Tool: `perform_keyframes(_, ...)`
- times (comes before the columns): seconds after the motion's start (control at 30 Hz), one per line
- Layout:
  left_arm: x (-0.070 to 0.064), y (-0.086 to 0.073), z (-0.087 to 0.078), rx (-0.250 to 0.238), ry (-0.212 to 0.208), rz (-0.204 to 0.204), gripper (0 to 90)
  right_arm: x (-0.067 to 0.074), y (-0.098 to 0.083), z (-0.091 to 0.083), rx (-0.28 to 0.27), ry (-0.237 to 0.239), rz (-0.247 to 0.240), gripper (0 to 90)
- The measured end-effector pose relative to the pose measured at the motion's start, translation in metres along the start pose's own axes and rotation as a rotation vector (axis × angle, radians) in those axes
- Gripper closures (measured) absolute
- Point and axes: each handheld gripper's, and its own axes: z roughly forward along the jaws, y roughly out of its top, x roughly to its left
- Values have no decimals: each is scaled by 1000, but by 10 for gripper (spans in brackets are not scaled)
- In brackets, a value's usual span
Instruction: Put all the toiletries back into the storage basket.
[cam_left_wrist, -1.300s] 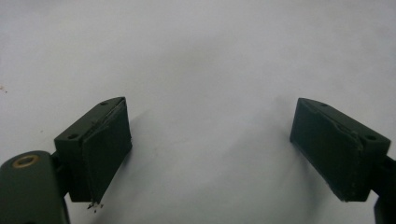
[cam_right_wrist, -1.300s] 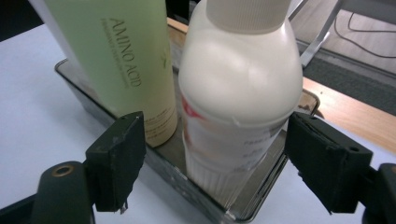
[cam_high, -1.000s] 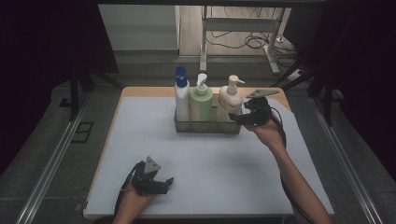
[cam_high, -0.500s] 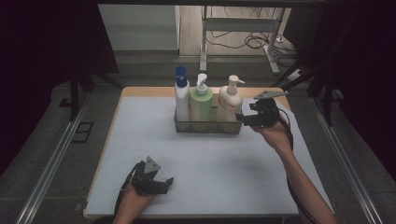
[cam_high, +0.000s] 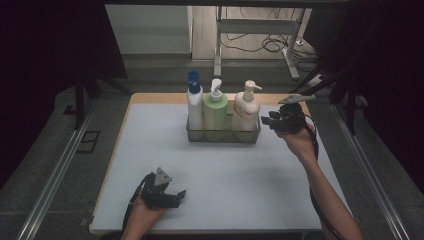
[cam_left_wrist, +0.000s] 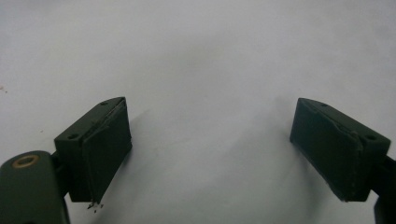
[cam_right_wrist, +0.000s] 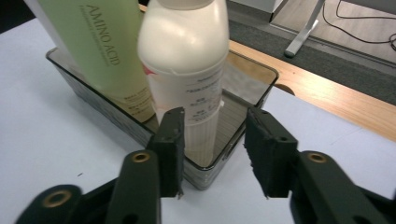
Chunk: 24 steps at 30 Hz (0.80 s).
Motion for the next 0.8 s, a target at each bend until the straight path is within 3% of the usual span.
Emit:
perform_keyframes(0.4,0,0,0,4,0,4,122,-11,3,20,36,-34,12,835)
perform_keyframes(0.57,0,0,0,0,0,0,122,-14,5,29,45,-39,21,888)
perform_keyframes(0.8,0,0,0,0,0,0,122,-19,7,39,55,-40,37,896)
